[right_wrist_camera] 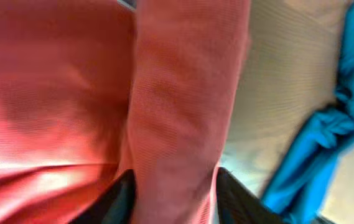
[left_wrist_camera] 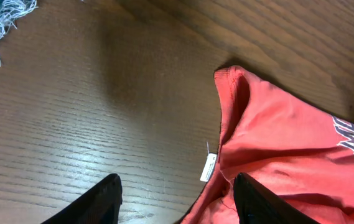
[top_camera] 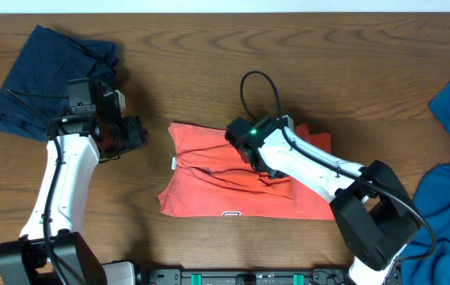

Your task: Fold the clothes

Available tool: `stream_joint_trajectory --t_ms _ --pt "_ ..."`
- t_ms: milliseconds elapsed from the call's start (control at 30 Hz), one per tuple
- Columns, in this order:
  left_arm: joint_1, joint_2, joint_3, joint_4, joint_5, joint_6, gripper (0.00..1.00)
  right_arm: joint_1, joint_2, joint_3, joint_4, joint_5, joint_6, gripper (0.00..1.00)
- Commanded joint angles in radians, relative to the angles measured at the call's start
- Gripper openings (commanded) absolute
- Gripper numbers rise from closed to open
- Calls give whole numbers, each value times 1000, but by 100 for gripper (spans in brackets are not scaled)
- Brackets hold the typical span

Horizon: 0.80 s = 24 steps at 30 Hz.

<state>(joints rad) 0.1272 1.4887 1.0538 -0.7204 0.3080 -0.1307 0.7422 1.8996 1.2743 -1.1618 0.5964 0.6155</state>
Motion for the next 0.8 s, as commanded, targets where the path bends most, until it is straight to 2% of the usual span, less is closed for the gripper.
stream_joint_trajectory --t_ms 0,167,333,400,467,533,667,767 --pt "0 8 -5 0 -5 6 59 30 0 1 40 -98 4 48" --pt "0 8 -5 0 -5 6 59 12 -16 17 84 -145 9 47" --pt "0 8 -5 0 -5 6 59 -43 -90 35 91 -145 3 40" --pt "0 8 -5 1 -5 6 59 -73 -117 35 109 -168 -24 46" --pt "0 8 -5 2 -5 6 59 -107 -126 35 137 -249 -98 57" --pt "0 8 -5 4 -5 6 59 -132 -119 32 143 -324 -120 60" --pt "0 8 -5 4 -5 6 59 -138 -87 12 145 -352 -117 43" --pt "0 8 -5 4 -5 6 59 -114 -51 -11 156 -365 -115 42"
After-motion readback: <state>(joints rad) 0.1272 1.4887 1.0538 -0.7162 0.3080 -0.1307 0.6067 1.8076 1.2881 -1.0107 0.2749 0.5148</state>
